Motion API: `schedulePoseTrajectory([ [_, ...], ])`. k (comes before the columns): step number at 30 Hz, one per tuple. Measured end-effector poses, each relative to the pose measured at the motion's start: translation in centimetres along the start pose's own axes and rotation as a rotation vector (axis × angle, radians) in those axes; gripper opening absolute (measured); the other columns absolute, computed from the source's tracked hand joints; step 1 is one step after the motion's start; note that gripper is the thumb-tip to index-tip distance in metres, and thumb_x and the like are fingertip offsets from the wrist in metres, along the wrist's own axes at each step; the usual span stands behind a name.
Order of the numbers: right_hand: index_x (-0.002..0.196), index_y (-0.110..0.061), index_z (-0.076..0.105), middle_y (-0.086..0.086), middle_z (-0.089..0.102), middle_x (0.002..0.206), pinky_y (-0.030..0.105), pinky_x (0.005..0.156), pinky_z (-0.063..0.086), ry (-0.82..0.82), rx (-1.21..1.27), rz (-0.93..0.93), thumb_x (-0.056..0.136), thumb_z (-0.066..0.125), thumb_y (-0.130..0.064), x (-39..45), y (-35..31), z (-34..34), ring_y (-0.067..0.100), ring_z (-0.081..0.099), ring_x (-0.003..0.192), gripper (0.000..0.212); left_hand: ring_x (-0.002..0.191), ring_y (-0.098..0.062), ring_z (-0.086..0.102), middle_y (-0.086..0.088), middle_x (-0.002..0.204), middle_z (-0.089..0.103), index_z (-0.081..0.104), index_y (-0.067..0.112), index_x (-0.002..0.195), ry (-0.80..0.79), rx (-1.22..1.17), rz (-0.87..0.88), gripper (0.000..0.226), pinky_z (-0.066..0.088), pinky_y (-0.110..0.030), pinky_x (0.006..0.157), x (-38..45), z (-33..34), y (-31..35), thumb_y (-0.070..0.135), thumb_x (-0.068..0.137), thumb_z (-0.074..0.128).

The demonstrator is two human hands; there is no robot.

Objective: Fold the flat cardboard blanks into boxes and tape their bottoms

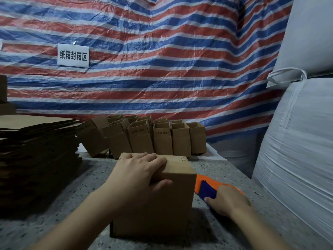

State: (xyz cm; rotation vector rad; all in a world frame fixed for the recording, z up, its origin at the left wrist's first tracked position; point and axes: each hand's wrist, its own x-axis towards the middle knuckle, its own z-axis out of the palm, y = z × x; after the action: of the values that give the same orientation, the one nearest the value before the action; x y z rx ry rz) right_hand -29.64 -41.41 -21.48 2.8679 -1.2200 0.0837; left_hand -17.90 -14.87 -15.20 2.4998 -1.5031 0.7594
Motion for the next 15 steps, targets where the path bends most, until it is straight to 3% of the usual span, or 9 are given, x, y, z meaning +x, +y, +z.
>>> schedulePoseTrajectory([
  [4,0.076,-0.025,0.051,-0.008,0.054,0.074,0.024,0.050,0.036,0.074,0.019,-0.015,0.094,0.055,-0.060,-0.4,0.2,0.2,0.007,0.050,0.063,0.039,0.136,-0.012,0.042,0.015,0.148,0.045,0.028,0.044,0.145,0.017,0.003,-0.002,0.086,0.032,-0.039,0.110,0.0,0.2,-0.1,0.084,0.074,-0.001],
  [7,0.083,-0.024,0.057,-0.006,0.061,0.079,0.026,0.062,0.050,0.115,0.114,-0.008,0.094,0.054,-0.060,0.0,0.6,0.1,0.009,0.058,0.070,0.038,0.137,-0.012,0.041,0.015,0.148,0.045,0.028,0.044,0.144,0.016,-0.002,0.002,0.084,0.032,-0.039,0.110,0.1,0.4,-0.2,0.084,0.076,0.001],
  [9,0.090,-0.020,0.061,-0.003,0.066,0.080,0.028,0.065,0.054,0.149,0.326,0.024,0.095,0.055,-0.058,0.4,0.8,-1.0,0.011,0.064,0.071,0.039,0.137,-0.012,0.041,0.014,0.148,0.044,0.029,0.045,0.144,0.008,-0.014,0.006,0.081,0.031,-0.040,0.110,0.1,0.4,-0.2,0.083,0.077,0.004],
  [13,0.085,-0.012,0.069,0.007,0.074,0.071,0.040,0.071,0.059,0.264,0.919,-0.031,0.094,0.062,-0.051,0.5,1.3,-5.8,0.025,0.071,0.069,0.040,0.138,-0.013,0.040,0.013,0.150,0.043,0.030,0.044,0.145,-0.010,-0.030,0.004,0.083,0.032,-0.041,0.111,0.2,0.2,-0.3,0.084,0.076,0.007],
  [15,0.091,-0.006,0.070,0.008,0.075,0.070,0.037,0.063,0.059,0.265,1.217,-0.098,0.093,0.065,-0.046,-0.2,1.0,-8.7,0.024,0.074,0.065,0.041,0.140,-0.014,0.038,0.012,0.153,0.041,0.029,0.044,0.146,-0.027,-0.040,-0.004,0.086,0.030,-0.041,0.113,0.2,0.1,-0.2,0.085,0.074,0.007],
])
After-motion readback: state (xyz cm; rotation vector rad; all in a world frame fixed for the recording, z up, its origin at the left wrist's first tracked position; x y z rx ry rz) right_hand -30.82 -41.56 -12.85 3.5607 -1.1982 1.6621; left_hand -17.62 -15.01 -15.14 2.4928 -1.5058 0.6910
